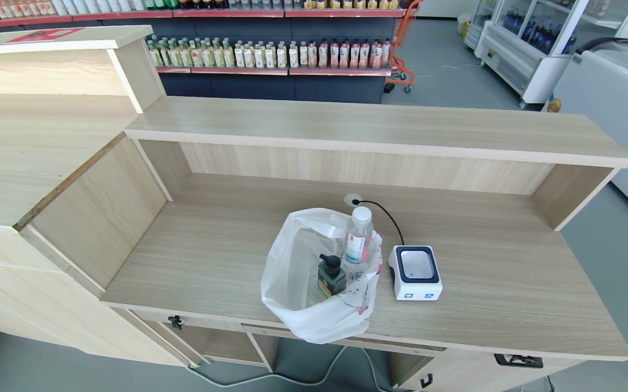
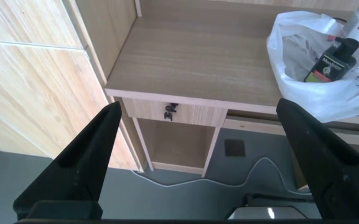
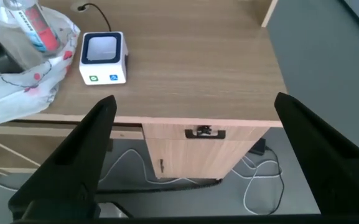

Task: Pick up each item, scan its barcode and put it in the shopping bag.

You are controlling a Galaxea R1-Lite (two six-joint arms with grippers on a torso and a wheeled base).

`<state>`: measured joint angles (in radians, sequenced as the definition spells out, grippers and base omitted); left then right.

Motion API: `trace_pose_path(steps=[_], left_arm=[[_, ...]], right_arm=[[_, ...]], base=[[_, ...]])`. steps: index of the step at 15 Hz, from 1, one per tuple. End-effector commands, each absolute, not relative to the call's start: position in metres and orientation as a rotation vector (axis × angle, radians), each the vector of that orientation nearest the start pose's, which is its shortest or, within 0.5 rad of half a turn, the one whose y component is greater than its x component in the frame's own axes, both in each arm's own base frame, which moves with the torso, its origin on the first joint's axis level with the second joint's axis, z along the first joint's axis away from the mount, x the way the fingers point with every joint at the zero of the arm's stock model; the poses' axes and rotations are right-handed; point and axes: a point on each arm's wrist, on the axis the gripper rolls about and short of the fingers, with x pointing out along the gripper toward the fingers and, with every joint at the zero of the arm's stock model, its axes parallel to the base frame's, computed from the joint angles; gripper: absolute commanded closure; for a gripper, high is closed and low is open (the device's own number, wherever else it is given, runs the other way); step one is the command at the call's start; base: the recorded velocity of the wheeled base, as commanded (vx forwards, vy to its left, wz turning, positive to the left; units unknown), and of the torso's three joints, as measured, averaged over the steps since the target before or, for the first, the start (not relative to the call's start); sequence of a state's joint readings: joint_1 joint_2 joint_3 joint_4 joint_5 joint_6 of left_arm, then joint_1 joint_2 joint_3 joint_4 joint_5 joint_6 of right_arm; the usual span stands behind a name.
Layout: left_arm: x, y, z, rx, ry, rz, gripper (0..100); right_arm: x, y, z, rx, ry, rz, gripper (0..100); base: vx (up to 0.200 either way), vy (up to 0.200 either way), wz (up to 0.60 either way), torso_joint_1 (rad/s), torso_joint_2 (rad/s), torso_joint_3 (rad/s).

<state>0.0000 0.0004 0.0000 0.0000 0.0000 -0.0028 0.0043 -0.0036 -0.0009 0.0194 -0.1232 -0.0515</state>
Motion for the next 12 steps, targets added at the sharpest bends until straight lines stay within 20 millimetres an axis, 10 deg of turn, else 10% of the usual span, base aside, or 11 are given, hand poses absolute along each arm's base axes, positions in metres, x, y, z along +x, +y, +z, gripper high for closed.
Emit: trace_pose_path(steps=[1,12], left_arm=[[-0.0228,0.0000,0.0755,-0.003,0.000,0.000,0],[-0.0228,0.0000,0.0755,-0.003,0.000,0.000,0]], right_arm=[[-0.0230,-0.0029,0.0728,-0.029,0.028,-0.119,0],[-0.0230,-0.0031,0.0722,0.015,0.031,-0.128,0]], base=[[0.000,0.000,0.00,0.000,0.00,0.000],[0.000,0.000,0.00,0.000,0.00,0.000]])
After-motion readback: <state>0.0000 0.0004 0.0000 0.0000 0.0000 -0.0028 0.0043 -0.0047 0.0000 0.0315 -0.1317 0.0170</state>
